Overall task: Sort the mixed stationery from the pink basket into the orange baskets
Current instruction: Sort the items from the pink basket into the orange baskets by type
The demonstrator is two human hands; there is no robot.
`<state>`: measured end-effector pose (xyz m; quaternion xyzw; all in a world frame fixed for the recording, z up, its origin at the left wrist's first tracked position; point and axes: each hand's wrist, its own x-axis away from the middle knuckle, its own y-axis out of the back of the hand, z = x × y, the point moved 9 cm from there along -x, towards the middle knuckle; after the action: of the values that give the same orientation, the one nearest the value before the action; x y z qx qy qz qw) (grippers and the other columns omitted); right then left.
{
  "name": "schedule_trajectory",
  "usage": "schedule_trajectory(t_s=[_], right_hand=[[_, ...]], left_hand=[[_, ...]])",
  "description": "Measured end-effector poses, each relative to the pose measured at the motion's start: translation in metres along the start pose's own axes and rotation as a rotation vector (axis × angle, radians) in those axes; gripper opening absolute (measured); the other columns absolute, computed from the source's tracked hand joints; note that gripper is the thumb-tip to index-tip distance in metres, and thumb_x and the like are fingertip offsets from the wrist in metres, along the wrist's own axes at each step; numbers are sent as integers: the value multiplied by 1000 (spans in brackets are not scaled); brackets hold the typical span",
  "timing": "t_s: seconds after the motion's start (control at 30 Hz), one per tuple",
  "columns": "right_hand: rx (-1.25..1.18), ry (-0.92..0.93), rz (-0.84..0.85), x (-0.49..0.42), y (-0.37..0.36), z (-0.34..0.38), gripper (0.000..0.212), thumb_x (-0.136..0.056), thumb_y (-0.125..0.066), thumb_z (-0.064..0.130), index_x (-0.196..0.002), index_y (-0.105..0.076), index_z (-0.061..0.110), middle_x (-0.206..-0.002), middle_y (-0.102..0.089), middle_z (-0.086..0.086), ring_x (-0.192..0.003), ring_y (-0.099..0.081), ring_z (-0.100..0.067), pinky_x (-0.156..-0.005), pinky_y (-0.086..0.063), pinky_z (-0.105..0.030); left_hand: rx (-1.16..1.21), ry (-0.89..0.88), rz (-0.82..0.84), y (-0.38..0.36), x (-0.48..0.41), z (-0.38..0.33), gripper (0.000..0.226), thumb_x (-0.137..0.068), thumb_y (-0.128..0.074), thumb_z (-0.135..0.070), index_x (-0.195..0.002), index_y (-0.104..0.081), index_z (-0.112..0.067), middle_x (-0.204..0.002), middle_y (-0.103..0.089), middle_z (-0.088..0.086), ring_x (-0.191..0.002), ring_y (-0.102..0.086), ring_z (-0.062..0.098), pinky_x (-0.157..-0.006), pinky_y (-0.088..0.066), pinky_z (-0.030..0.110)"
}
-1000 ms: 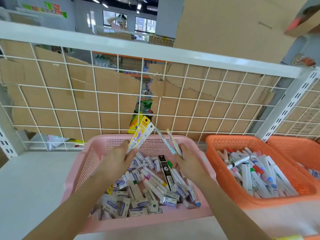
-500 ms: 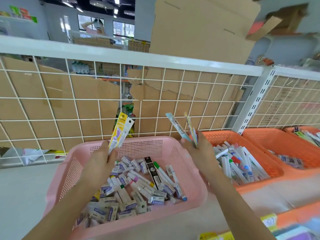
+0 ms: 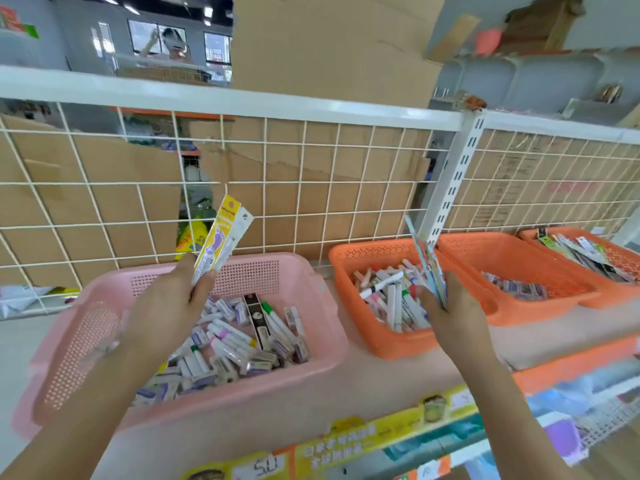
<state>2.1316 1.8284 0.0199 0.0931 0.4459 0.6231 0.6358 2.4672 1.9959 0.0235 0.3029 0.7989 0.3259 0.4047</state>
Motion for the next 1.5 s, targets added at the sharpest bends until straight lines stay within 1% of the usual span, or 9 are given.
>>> schedule_trajectory(t_s=[0.3,0.5,0.6,0.7,0.87,1.0,1.17,1.3,1.5], right_hand=[[136,-109,-96,38,108,-106,26,-94,-53,17,-106,-47,-4,-82,-58,-31,-80,-56,-48,-59,-27,-40],[223,-155,-122,70,180,-176,26,-93,-53,21,-105,-48,-3,-81,-59,-31,-81,-57,-48,-59,-27,-41],[217,-212,-118,87,208,-213,25,-93,-54,20,-105,-49,-1,-84,-60,-30,-85,-57,-47,-61,-28,-40],[237,-244,-100,98,229,-243,27,-93,-54,22,-109,-50,1,-86,-62,-29,-86,-58,-47,-62,-29,-39],[205,-296,-78,108,248,-279,21,-93,-54,23,-102,-50,4,-77,-61,-21,-78,-57,-41,-62,-37,-40],[191,-320,-61,99,254,-298,15,-94,-51,23,-98,-47,10,-69,-53,-7,-67,-47,-31,-59,-35,-37],[236,-332,-105,66,266,-322,20,-95,-50,25,-104,-47,8,-61,-42,1,-66,-46,-30,-57,-33,-36],[240,-331,-122,27,270,-342,15,-95,-49,24,-92,-41,12,-59,-40,2,-64,-42,-29,-57,-32,-37],[266,-306,-167,-30,270,-360,20,-95,-50,24,-109,-49,10,-65,-50,-6,-73,-56,-40,-58,-38,-39]], left_hand=[[106,-93,5,-47,35,-122,18,-94,-48,-19,-95,-48,-1,-59,-50,15,-62,-57,40,-56,-43,45],[147,-157,12,-85,69,-206,38,-94,-41,-36,-97,-50,0,-69,-58,26,-69,-60,43,-61,-47,49],[148,-183,12,-104,84,-241,38,-95,-45,-32,-102,-52,4,-70,-56,29,-70,-58,44,-63,-47,51],[163,-195,1,-117,95,-272,30,-96,-48,-25,-103,-54,4,-66,-55,27,-64,-57,41,-58,-44,43],[198,-223,89,-148,101,-306,31,-95,-38,-39,-98,-46,-9,-63,-55,15,-57,-58,36,-57,-49,47],[211,-241,102,-168,89,-333,28,-95,-45,-26,-101,-48,1,-60,-58,22,-58,-59,38,-58,-47,47],[259,-241,143,-206,65,-365,24,-95,-43,-31,-93,-44,-8,-58,-56,13,-53,-56,32,-55,-47,44],[317,-240,104,-232,33,-390,20,-95,-46,-26,-88,-43,-7,-52,-46,5,-51,-49,30,-52,-40,40],[385,-270,118,-262,-10,-418,23,-93,-43,-32,-92,-46,-9,-52,-51,7,-53,-56,33,-52,-45,43]])
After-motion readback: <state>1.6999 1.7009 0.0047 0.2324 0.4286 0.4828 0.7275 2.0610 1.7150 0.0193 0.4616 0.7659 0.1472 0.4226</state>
